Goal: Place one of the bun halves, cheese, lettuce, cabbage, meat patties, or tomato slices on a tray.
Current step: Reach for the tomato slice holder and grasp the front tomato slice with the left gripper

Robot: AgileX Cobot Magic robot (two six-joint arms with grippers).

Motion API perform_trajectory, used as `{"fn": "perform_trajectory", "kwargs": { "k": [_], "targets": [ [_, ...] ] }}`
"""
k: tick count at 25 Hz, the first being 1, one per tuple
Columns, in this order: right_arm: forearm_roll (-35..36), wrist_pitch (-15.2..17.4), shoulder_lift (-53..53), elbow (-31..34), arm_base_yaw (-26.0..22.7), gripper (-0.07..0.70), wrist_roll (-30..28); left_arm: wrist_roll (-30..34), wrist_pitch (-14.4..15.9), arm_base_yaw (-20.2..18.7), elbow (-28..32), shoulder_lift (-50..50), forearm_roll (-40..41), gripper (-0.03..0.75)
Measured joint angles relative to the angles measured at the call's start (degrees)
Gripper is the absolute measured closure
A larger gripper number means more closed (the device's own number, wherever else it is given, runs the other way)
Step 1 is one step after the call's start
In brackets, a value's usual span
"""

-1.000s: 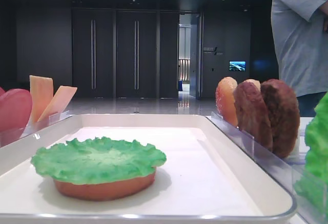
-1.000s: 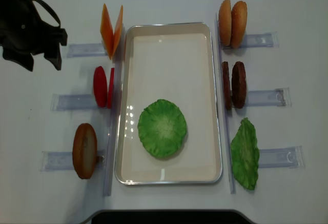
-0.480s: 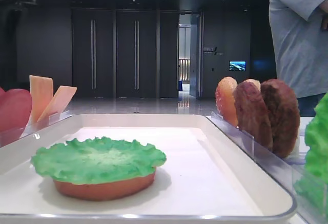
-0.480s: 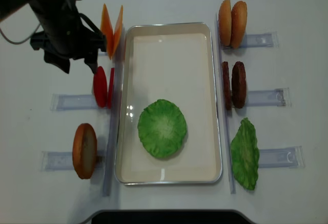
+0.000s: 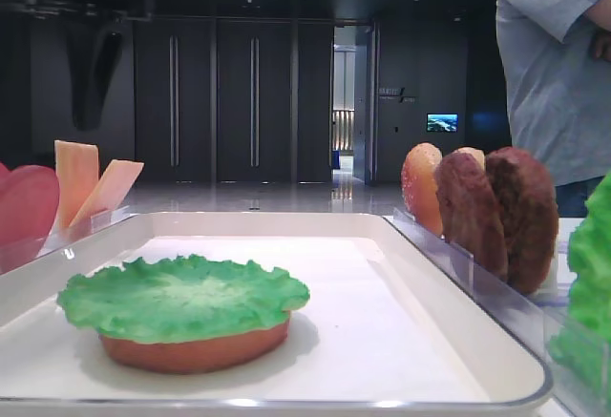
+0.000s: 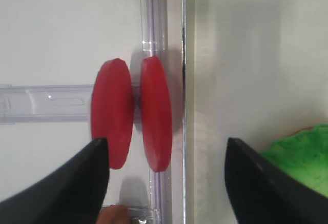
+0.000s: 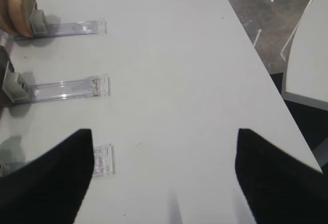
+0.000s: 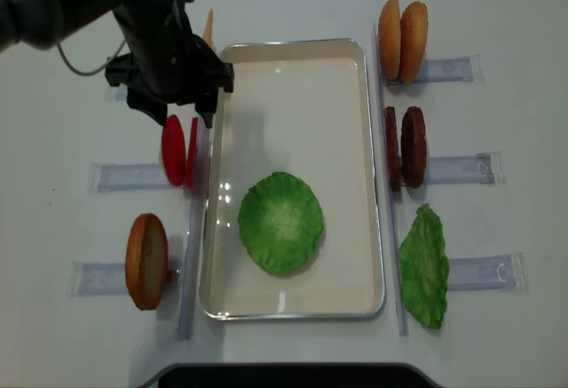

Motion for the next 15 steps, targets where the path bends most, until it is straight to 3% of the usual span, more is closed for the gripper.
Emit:
{"fn": "perform_trajectory", "kwargs": {
  "k": [15],
  "targets": [
    [0.0,0.0,0.0,0.0,0.0,0.092,0.0,-0.2,-0.3,-0.6,-0.4,5.7,0.8,0.181]
  ]
}}
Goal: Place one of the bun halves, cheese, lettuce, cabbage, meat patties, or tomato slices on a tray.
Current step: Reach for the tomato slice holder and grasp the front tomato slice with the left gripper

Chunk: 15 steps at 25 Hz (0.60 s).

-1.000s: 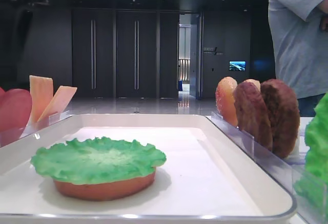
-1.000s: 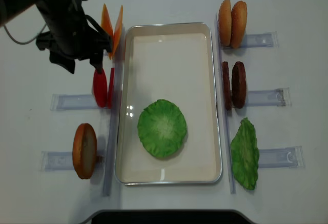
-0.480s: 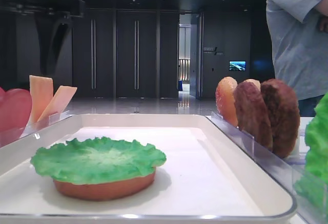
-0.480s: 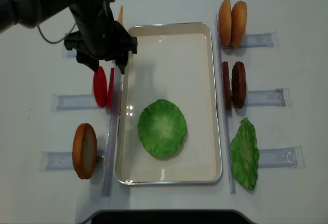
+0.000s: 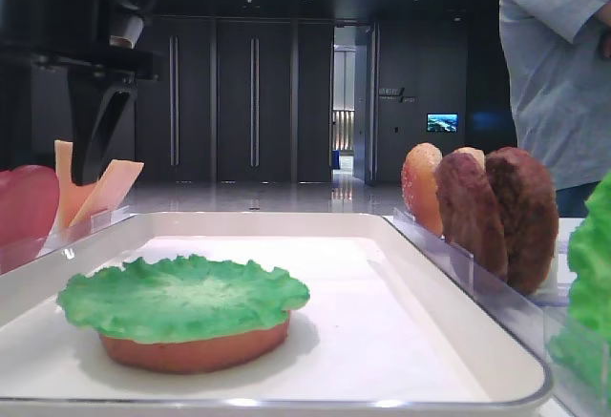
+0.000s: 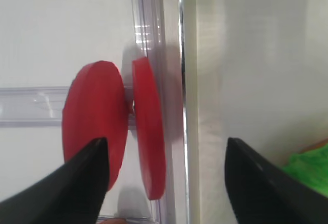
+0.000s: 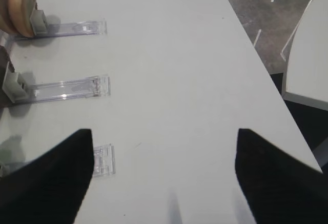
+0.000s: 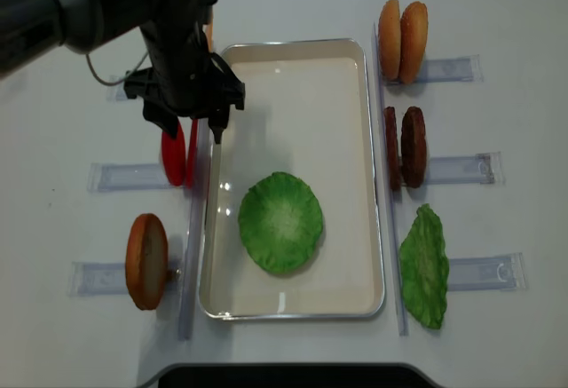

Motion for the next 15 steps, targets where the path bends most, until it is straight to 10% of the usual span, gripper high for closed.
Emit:
{"fn": "perform_trajectory", "kwargs": {
  "k": [10,15],
  "targets": [
    [0.0,0.0,0.0,0.0,0.0,0.092,0.0,-0.1,0.4,0.0,0.0,3.1,1.8,0.188],
    [0.0,0.0,0.0,0.0,0.0,0.092,0.0,-0.1,0.9,0.0,0.0,4.0,2.2,0.326]
  ]
}}
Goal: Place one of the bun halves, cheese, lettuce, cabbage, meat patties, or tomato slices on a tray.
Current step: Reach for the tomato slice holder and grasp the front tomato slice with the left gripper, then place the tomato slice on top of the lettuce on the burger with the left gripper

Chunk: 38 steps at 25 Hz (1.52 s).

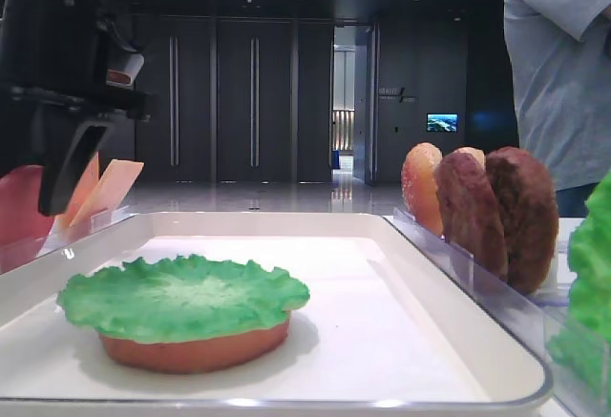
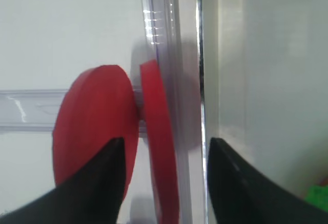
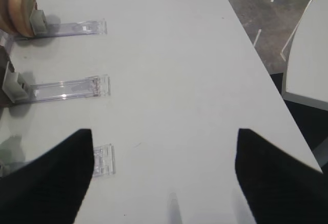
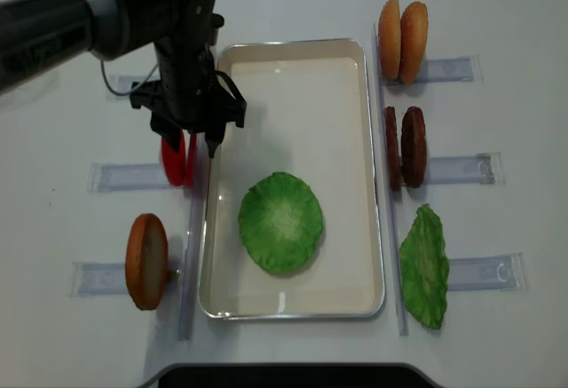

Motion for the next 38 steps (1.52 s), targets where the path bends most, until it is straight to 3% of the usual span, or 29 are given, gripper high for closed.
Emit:
{"fn": "perform_trajectory", "kwargs": {
  "k": [7,9,20,29,38],
  "targets": [
    [0.0,0.0,0.0,0.0,0.0,0.092,0.0,0.0,0.6,0.0,0.0,0.3,1.4,0.614],
    [0.0,0.0,0.0,0.0,0.0,0.092,0.0,0.0,0.8,0.0,0.0,0.3,1.7,0.661],
    [0.0,0.0,0.0,0.0,0.0,0.092,0.0,0.0,4.0,0.0,-0.1,0.3,2.1,0.663],
    [0.0,0.0,0.0,0.0,0.0,0.092,0.0,1.2,3.9,0.0,-0.1,-5.8,-0.4,0.664],
    [0.0,0.0,0.0,0.0,0.0,0.092,0.0,11.7,0.0,0.0,0.0,-12.1,-17.2,0.664]
  ]
}}
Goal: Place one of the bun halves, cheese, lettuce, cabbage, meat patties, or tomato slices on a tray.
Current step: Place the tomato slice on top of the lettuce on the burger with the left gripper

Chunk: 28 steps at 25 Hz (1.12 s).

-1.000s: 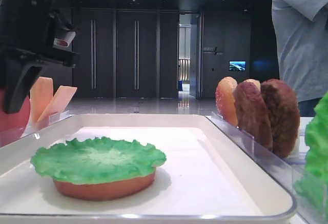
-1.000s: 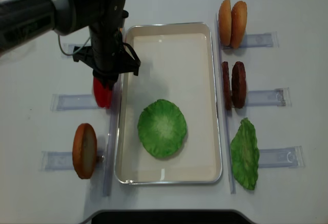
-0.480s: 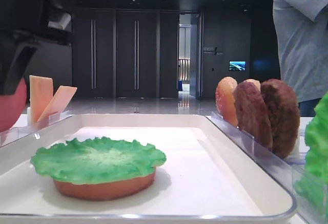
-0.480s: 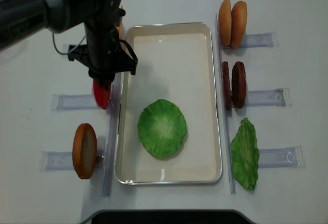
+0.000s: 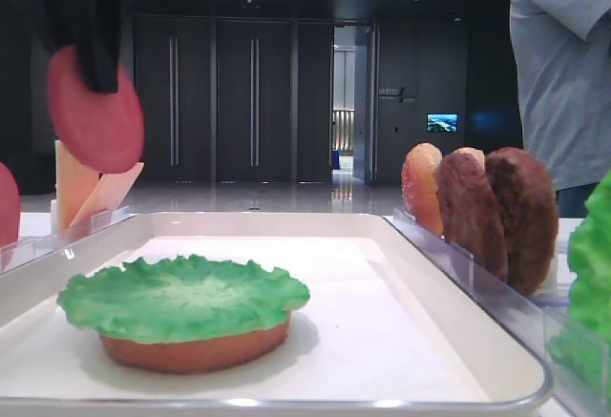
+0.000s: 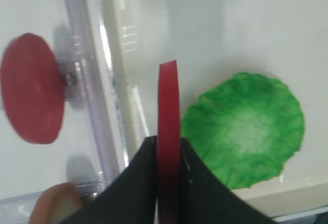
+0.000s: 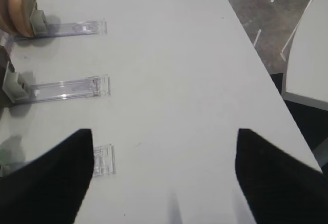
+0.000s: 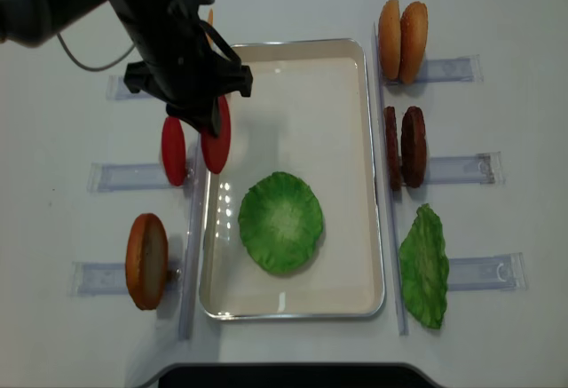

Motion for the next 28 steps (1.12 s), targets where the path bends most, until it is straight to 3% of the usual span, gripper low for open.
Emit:
{"fn": "perform_trajectory", "kwargs": {
  "k": [5,10,16,22,28],
  "targets": [
    [0.0,0.0,0.0,0.0,0.0,0.092,0.0,10.4,-5.0,0.0,3.5,-1.2,-12.9,0.664],
    [0.0,0.0,0.0,0.0,0.0,0.092,0.0,23.5,-12.0,0.0,11.0,-2.2,-26.8,0.664],
    [0.0,0.0,0.0,0.0,0.0,0.092,0.0,40.3,-17.2,0.0,19.8,-2.2,-43.4,0.664],
    [0.0,0.0,0.0,0.0,0.0,0.092,0.0,45.5,-20.0,0.6,25.4,-2.3,-47.5,0.664],
    [0.0,0.0,0.0,0.0,0.0,0.092,0.0,47.8,-22.2,0.8,26.9,-2.3,-49.2,0.664]
  ]
}}
